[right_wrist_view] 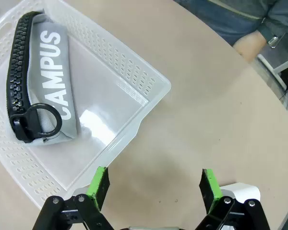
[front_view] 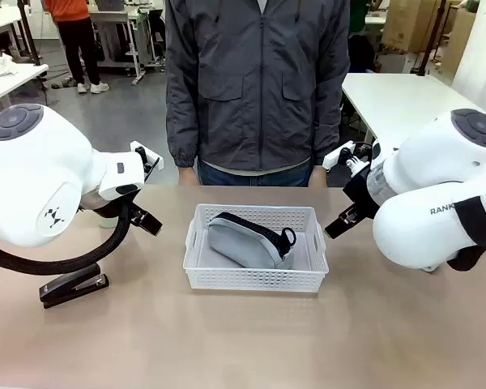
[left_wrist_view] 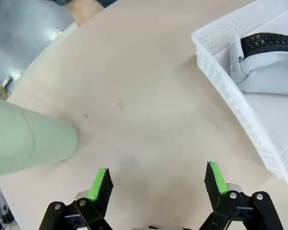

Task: Efficiently arrange items inside the basket to fit them all.
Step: Pick up the Digital clock and place it inside the Organizing basket.

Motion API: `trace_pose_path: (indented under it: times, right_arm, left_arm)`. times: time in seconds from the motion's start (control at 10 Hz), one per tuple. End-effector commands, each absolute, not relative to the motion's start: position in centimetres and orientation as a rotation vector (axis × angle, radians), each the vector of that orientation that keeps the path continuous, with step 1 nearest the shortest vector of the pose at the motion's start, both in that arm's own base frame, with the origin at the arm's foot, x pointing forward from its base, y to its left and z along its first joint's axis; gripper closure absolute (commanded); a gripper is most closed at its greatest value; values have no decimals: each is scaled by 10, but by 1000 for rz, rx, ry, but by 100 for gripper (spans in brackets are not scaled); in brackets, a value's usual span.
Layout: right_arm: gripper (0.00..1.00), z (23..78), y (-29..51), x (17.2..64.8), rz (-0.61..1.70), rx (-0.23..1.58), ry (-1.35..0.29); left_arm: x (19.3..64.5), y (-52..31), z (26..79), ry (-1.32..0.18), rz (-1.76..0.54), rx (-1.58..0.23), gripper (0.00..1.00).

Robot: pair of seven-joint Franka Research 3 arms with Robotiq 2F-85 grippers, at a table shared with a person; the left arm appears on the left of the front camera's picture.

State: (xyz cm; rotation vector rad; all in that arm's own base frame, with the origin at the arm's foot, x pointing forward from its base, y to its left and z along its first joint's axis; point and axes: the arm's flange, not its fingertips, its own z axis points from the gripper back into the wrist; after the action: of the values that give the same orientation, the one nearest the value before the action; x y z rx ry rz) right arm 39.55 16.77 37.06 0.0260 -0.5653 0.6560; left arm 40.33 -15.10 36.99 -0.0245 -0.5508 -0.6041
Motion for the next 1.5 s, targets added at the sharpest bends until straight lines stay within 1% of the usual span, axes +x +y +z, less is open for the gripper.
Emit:
trace_pose_path:
  times: [0.0, 1.2, 1.4]
  right_arm:
    - [0, 371, 168, 395, 656, 26, -565]
    - [0, 370, 168, 395, 657, 25, -565]
    - [0, 392, 147, 392, 727, 135, -541]
  left_arm:
    - [403, -151, 370, -551, -604, -24, 0]
    - [403, -151, 370, -551, -603, -25, 0]
    - [388, -144, 392, -602, -630, -149, 0]
